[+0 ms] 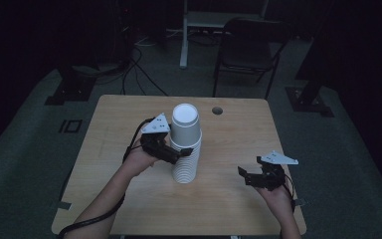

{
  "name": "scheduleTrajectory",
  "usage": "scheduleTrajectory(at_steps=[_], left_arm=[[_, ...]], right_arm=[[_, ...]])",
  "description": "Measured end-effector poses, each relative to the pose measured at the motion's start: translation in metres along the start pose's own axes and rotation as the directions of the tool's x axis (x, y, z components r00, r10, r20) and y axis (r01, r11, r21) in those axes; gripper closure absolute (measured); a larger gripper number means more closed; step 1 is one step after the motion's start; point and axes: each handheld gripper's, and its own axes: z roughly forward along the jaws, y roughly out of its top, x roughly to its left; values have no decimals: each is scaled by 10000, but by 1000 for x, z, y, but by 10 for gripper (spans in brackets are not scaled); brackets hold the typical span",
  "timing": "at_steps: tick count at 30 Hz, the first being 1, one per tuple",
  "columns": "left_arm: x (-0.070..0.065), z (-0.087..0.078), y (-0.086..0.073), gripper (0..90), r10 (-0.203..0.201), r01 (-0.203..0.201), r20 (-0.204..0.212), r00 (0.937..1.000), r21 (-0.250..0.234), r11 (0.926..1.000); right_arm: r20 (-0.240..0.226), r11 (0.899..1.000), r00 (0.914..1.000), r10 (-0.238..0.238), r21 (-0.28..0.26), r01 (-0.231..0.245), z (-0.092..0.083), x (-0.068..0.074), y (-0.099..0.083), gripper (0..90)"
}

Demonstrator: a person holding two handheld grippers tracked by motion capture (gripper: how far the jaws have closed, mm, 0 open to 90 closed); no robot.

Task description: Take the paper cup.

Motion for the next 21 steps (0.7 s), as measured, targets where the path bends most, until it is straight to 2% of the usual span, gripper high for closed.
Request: scheduleTrajectory(at_steps=[4,8,11,14,21], left_arm=[[0,0,0,57,14,-14,17,10000,12,10000],[1,0,0,57,8,-8,35,10000,27,10000],[1,0,0,58,4,-4,36,10000,38,10000],[1,0,0,58,10,-11,58,10000,3,10000],[1,0,0,58,28,-28,92,10000,7,10000]], right_arm=[[-271,9985,9990,-354,-429,342,-6,12,24,135],[-927,9931,9933,-692,-1006,597,-17,28,48,135],[-1252,9866,9869,-1022,-1393,845,-25,41,65,135],[-1388,9790,9797,-1449,-1635,1216,-29,52,80,135],[-1806,9636,9620,-2050,-2096,1660,-32,69,105,135]])
